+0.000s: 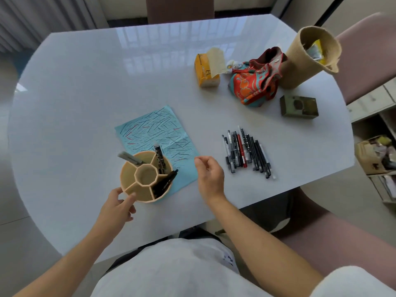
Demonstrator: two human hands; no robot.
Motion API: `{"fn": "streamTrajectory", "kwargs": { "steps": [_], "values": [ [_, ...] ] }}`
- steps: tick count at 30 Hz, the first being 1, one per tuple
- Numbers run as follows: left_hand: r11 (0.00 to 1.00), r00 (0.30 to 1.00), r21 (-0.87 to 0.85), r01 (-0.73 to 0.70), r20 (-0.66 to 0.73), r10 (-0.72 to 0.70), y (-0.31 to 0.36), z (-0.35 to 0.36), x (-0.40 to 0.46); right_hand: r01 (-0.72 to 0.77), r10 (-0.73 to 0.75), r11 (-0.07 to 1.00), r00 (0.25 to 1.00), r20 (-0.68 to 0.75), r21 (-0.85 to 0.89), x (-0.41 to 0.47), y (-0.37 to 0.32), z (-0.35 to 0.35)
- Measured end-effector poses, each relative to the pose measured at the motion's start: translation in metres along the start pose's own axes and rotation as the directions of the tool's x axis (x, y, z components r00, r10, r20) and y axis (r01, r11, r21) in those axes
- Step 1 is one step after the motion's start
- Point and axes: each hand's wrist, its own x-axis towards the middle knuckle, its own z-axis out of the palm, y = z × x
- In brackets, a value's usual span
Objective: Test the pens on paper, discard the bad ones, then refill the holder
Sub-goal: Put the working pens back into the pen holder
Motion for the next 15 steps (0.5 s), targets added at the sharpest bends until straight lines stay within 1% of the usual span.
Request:
{"fn": "streamTrajectory", "kwargs": {
  "steps": [1, 3, 4, 6, 9, 11, 13, 14, 15],
  "values": [
    [1.0, 1.0, -0.001, -0.004, 0.0, 0.004, 0.0, 0.0, 0.001, 0.006, -0.013, 0.988, 0.999, -0.043, -0.151, 0.016, 0.005, -0.015],
    [1.0, 1.0, -0.005, -0.008, -0.003, 0.008, 0.001, 0.0, 0.002, 0.011, -0.036, 0.895, 0.998, -0.048, -0.446, 0.048, 0.015, -0.043],
    [1.0, 1.0, -0.006, -0.01, -0.004, 0.01, 0.002, 0.0, 0.002, 0.021, -0.048, 0.828, 0.998, -0.033, -0.56, 0.061, 0.02, -0.054],
    [1.0, 1.0, -0.005, -0.013, -0.006, 0.013, 0.002, 0.0, 0.002, 0.054, -0.075, 0.698, 0.997, 0.002, -0.714, 0.079, 0.027, -0.067],
    [1.0, 1.0, 0.001, -0.011, -0.011, 0.011, 0.0, -0.002, 0.003, 0.08, -0.088, 0.55, 0.995, 0.038, -0.831, 0.09, 0.031, -0.069],
    [1.0, 1.0, 0.007, -0.007, -0.007, 0.007, 0.0, -0.002, 0.004, 0.077, -0.083, 0.482, 0.996, 0.042, -0.873, 0.094, 0.03, -0.065],
    [1.0, 1.0, 0.011, -0.003, -0.004, 0.003, 0.001, -0.002, 0.005, 0.058, -0.045, 0.449, 0.998, 0.042, -0.891, 0.098, 0.028, -0.06],
    [1.0, 1.0, 0.011, -0.001, -0.005, 0.001, 0.001, -0.002, 0.005, 0.046, -0.017, 0.452, 0.999, 0.042, -0.891, 0.099, 0.026, -0.058],
    [1.0, 1.0, 0.011, 0.001, -0.008, 0.0, 0.001, -0.003, 0.005, 0.028, 0.01, 0.476, 0.999, 0.038, -0.879, 0.101, 0.025, -0.056]
  ]
}}
